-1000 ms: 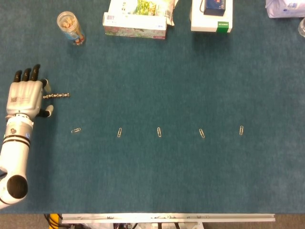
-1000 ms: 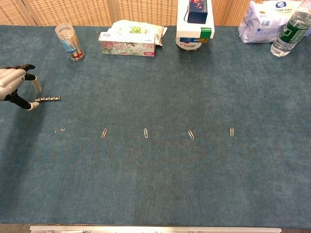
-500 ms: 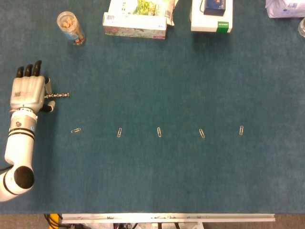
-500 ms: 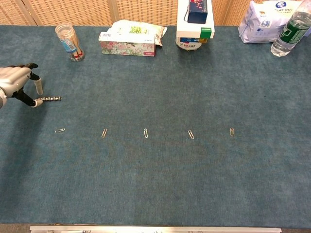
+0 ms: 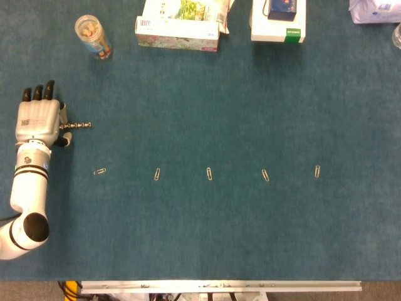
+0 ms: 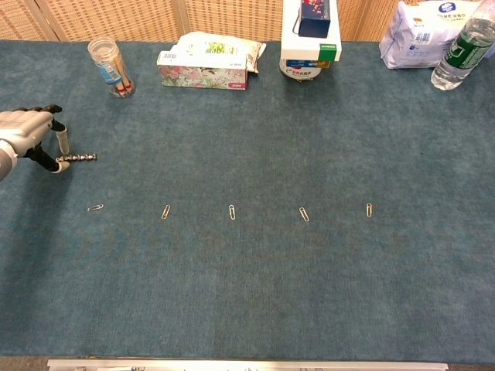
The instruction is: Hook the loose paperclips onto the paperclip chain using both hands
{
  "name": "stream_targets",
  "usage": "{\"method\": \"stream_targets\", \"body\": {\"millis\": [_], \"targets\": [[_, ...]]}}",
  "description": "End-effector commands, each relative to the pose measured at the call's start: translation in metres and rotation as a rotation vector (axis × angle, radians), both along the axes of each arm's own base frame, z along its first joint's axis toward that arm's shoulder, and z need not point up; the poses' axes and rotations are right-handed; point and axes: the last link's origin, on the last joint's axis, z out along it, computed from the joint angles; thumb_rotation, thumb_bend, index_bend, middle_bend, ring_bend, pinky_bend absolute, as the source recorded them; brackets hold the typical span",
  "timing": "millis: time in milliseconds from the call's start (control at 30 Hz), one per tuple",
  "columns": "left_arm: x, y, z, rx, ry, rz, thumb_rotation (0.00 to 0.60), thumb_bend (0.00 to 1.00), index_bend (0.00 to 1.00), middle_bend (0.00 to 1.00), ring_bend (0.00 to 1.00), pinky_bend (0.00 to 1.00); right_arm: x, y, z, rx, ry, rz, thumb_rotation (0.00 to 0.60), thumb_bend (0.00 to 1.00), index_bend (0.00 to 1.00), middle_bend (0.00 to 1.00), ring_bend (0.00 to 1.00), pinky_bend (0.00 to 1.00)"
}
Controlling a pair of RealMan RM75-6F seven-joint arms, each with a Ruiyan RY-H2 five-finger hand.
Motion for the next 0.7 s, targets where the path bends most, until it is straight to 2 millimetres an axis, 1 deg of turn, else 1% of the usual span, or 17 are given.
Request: {"method": "stream_targets", "body": {"millis": [33,433,700], "targets": [[-0.0006,0.0,-0.0011,-0.004,0.0,0.002,0.6,0.27,0.46,0.0,0.0,0.0,-0.0001,0.0,-0.0002,0.001,0.001,0.0,0.6,0.61,0.43,0.42,0.37,0.44],[-0.0071,0.002,-0.0025,0.002,0.006,0.017,0.6,0.27,0.47,0.0,0.0,0.0,-0.0005,-0.0008,-0.0021,0.007,0.004,-0.004,0.6,0.61,0.43,0.42,0.37,0.44],[-0.0068,0.0035,-0.0054,0.005,0.011,0.012,0.6,0.27,0.49,0.0,0.0,0.0,-0.0008,-0.0008,-0.0024,0.009,0.004,-0.005,0.6,0.61,0.43,0.42,0.37,0.44]]}}
